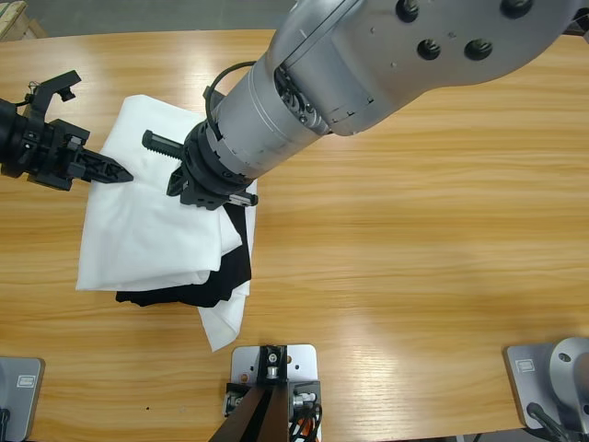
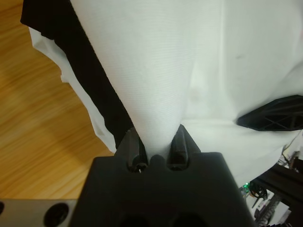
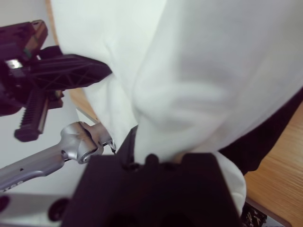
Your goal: Fold clothes
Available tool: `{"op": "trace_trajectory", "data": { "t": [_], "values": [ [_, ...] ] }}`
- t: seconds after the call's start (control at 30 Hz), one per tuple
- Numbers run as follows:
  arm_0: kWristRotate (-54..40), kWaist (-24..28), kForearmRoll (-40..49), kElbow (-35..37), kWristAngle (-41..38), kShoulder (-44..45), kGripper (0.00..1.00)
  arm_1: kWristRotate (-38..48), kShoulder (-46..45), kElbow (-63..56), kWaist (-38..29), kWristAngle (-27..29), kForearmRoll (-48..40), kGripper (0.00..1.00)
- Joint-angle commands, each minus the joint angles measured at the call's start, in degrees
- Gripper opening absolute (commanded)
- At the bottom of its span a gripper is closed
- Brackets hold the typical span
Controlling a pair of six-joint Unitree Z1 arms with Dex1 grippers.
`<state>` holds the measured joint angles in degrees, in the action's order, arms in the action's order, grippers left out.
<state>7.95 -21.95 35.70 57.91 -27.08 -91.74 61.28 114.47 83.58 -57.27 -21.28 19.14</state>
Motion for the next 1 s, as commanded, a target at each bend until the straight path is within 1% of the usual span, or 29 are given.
{"op": "trace_trajectory", "data": {
  "t": [0.03, 0.07, 0.1, 0.13, 0.17, 0.2, 0.23, 0.27, 0.3, 0.33, 0.47, 0.6, 0.73, 0.87, 1.0],
  "values": [
    [-0.83, 2.60, 1.18, -0.70, -0.52, -2.84, 0.000, 0.45, 1.37, -3.51, -1.34, 1.78, -0.39, 0.000],
    [-0.83, 2.81, 1.14, -1.00, -0.59, -3.09, 0.000, 0.26, 0.93, -3.45, -1.34, 2.54, -0.51, 0.033],
    [-0.83, 2.93, 1.18, -1.19, -0.76, -3.34, 0.000, 0.05, 0.76, -3.33, -1.31, 2.73, -0.49, 0.608],
    [-0.83, 3.02, 1.14, -1.24, -0.78, -3.48, 0.000, -0.02, 0.70, -3.40, -1.29, 2.75, -0.42, 0.925],
    [-0.83, 3.16, 1.16, -1.24, -0.78, -3.72, 0.000, -0.04, 0.56, -3.60, -1.32, 2.96, -0.42, 0.979],
    [-0.83, 3.23, 1.13, -1.22, -0.85, -4.11, 0.028, -0.16, 0.51, -3.75, -1.31, 3.08, -0.42, 1.000],
    [-1.50, 3.23, 1.11, -1.19, -0.96, -4.39, 0.469, -0.36, 0.54, -3.70, -1.29, 3.22, -0.42, 1.000],
    [-3.61, 3.23, 0.83, -1.17, -0.99, -4.53, 0.883, -0.44, 0.42, -3.68, -1.32, 3.61, -0.42, 1.000],
    [-6.55, 3.23, 0.70, -1.22, -0.83, -4.76, 0.985, -0.72, 0.30, -3.68, -1.29, 3.79, -0.42, 1.000],
    [-8.53, 3.27, 0.77, -1.26, -0.38, -4.94, 0.996, -0.95, 0.21, -3.70, -1.29, 3.82, -0.37, 1.000],
    [-8.39, 3.49, 0.70, -1.36, -0.55, -4.36, 0.996, -0.99, -0.90, -4.00, -1.31, 5.35, 1.05, 1.000],
    [-6.23, 3.81, 1.07, -1.42, -1.11, -2.93, 1.000, -1.48, -1.97, -3.42, -1.32, 8.06, 5.99, 1.000],
    [-5.98, 5.25, 3.59, -2.26, -0.31, -0.98, 1.000, -2.64, -3.29, -3.17, -1.31, 11.38, 10.35, 1.000],
    [-6.32, 5.83, 5.75, -2.28, 5.32, 4.98, 1.000, -4.59, -5.49, -2.89, -1.29, 14.17, 12.48, 1.000],
    [-5.74, 6.62, 5.80, -1.58, 6.43, 10.57, 0.988, -8.74, -7.96, -1.68, -0.74, 15.79, 12.46, 1.000]
  ]
}}
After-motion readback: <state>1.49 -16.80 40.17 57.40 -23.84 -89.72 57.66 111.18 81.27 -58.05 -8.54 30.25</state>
